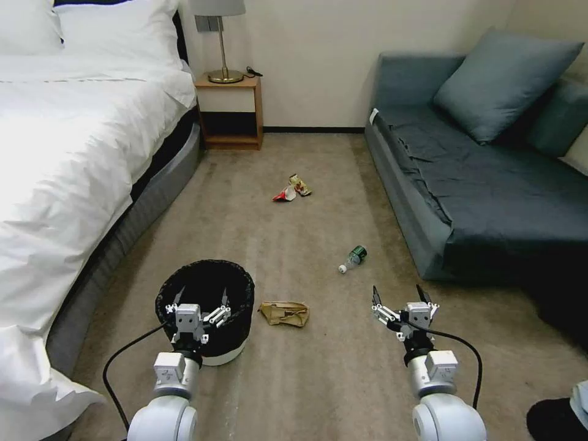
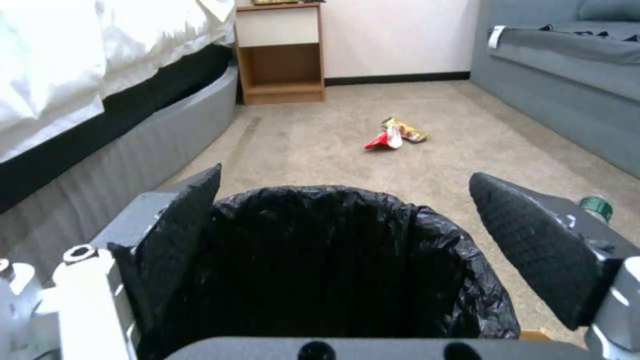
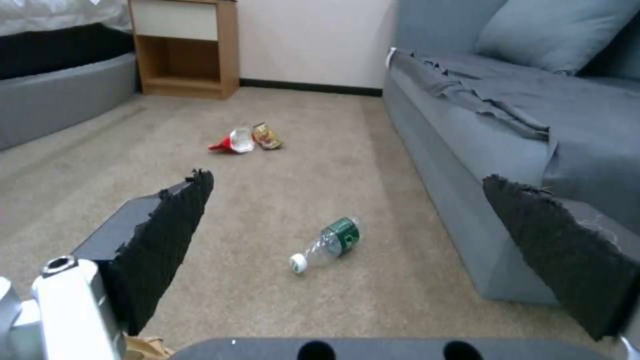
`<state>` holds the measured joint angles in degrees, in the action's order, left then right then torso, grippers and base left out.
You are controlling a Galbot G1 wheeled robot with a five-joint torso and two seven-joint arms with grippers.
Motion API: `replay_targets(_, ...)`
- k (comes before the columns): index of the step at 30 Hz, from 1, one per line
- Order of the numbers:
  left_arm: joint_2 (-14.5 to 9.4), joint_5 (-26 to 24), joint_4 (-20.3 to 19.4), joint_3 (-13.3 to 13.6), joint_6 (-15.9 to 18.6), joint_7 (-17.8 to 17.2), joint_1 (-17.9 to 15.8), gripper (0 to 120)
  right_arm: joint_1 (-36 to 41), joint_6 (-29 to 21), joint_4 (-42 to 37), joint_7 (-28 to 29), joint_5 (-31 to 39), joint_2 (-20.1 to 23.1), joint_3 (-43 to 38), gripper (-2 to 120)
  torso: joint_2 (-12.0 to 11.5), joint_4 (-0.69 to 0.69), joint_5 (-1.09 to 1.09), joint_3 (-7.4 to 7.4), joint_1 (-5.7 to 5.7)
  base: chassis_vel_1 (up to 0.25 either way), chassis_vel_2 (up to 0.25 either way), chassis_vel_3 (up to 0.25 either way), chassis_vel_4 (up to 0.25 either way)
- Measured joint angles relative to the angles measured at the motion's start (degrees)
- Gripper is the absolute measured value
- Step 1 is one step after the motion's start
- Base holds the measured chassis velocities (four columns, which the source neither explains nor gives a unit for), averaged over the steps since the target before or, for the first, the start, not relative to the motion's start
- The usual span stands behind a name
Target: Pick up the trash bin, then pick up the garbage on the floor and place it into the trash bin.
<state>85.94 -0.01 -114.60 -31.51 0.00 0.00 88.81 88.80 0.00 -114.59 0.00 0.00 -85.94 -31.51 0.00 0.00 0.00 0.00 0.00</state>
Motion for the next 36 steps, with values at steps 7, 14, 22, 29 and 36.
replay_targets(7, 0.3, -0.3, -1.0, 0.0, 1.0, -0.2, 0.0, 100, 0.1, -0.1, -0.7, 0.3, -0.2, -0.2, 0.0, 100, 0.0, 0.01, 0.00, 0.00, 0.00, 0.000, 0.000, 0.000, 0.000)
replay_targets(14, 3.6, -4.3, -12.5, -0.1, 12.0, -3.6, -0.7, 100, 1.1, -1.2, -7.5, 2.9, -1.6, -2.6, -0.5, 100, 0.0, 0.01, 0.06, 0.00, 0.00, 0.000, 0.000, 0.000, 0.000)
replay_targets(22, -0.9, -9.6, -17.0, -4.3, 16.2, -6.6, 0.5, 100, 2.7, -4.0, -18.6, 9.0, -0.4, -6.2, -3.1, 100, 0.0, -0.01, 0.02, 0.00, 0.00, 0.000, 0.000, 0.000, 0.000)
replay_targets(29, -6.4, -18.1, -13.5, -12.3, 26.5, -12.5, -2.4, 100, 2.5, -4.4, -18.6, 9.7, 0.8, -6.2, -3.6, 100, 0.0, 0.01, -0.03, 0.00, 0.00, 0.000, 0.000, 0.000, 0.000)
replay_targets(36, -11.6, -28.0, -7.3, -14.3, 35.3, -17.1, -6.8, 100, 2.2, -4.5, -18.2, 9.7, 0.7, -6.2, -3.1, 100, 0.0, 0.01, -0.01, 0.00, 0.00, 0.000, 0.000, 0.000, 0.000)
